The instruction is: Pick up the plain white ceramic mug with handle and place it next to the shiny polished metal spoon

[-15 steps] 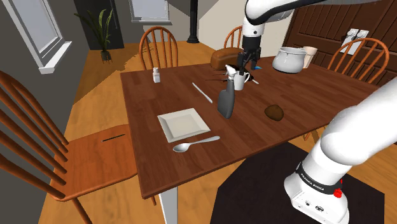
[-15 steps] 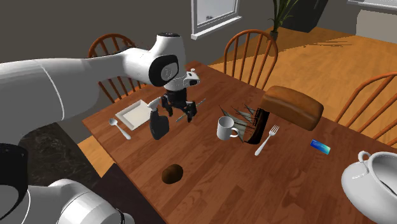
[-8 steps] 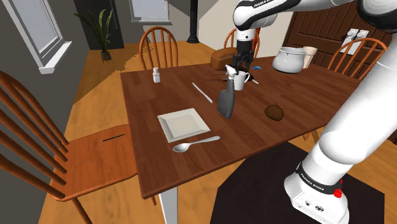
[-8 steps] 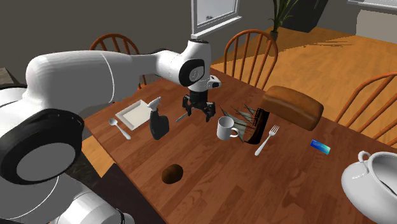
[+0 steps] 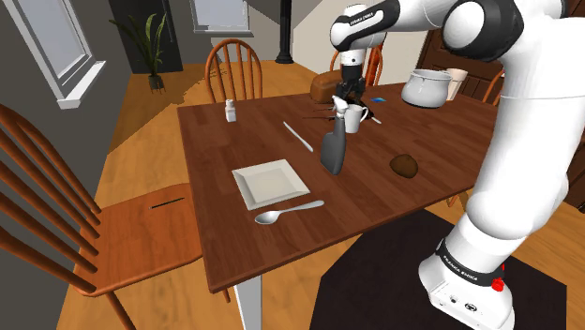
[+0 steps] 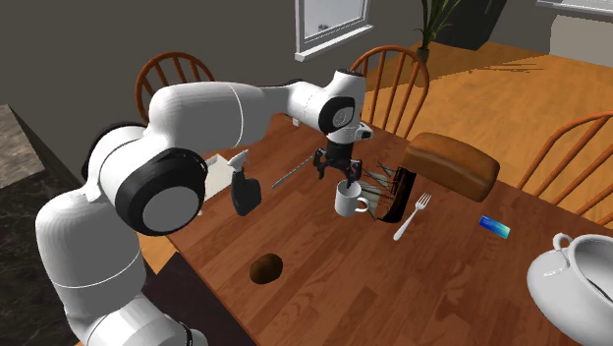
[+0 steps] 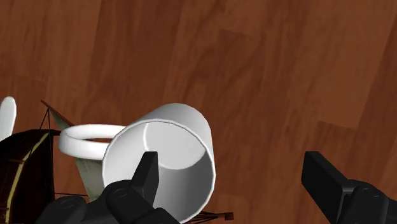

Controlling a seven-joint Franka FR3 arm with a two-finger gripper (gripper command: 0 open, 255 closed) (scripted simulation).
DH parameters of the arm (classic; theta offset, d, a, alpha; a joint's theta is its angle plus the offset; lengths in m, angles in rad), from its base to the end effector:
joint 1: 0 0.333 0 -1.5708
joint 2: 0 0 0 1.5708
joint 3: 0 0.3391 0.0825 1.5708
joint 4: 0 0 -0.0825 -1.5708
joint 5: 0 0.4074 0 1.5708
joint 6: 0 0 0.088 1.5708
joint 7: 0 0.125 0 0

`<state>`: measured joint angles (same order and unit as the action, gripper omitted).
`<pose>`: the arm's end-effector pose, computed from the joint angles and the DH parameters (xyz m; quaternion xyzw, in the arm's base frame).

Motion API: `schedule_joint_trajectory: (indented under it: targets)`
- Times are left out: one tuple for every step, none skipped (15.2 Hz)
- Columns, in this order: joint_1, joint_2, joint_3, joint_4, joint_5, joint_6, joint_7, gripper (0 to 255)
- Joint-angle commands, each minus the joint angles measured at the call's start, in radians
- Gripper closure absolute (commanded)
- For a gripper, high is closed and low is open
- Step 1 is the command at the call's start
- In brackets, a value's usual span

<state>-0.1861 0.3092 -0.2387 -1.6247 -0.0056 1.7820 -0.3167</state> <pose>0.6062 -0.2591 0.4317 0.9954 -0.0502 -0.0808 0.0104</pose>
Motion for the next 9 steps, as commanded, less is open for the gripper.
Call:
schedule_joint_trajectory:
  targets:
    - [-0.017, 0.073, -0.002, 0.083, 0.017, -0.02, -0.015, 0]
    - [-0.017, 0.073, -0.001, 0.069, 0.017, -0.007, -0.015, 0]
    - [-0.017, 0.073, -0.001, 0.056, 0.016, 0.007, -0.015, 0]
    - [-0.017, 0.073, -0.001, 0.043, 0.017, 0.02, -0.015, 0]
    - [-0.017, 0.074, -0.001, 0.03, 0.017, 0.033, -0.015, 0]
    - [-0.017, 0.074, -0.001, 0.018, 0.017, 0.046, -0.015, 0]
    - [-0.017, 0.075, -0.001, 0.005, 0.017, 0.059, -0.015, 0]
    - [-0.017, 0.077, -0.001, -0.013, 0.018, 0.08, -0.016, 0]
    - [-0.017, 0.077, -0.001, -0.014, 0.018, 0.08, -0.016, 0]
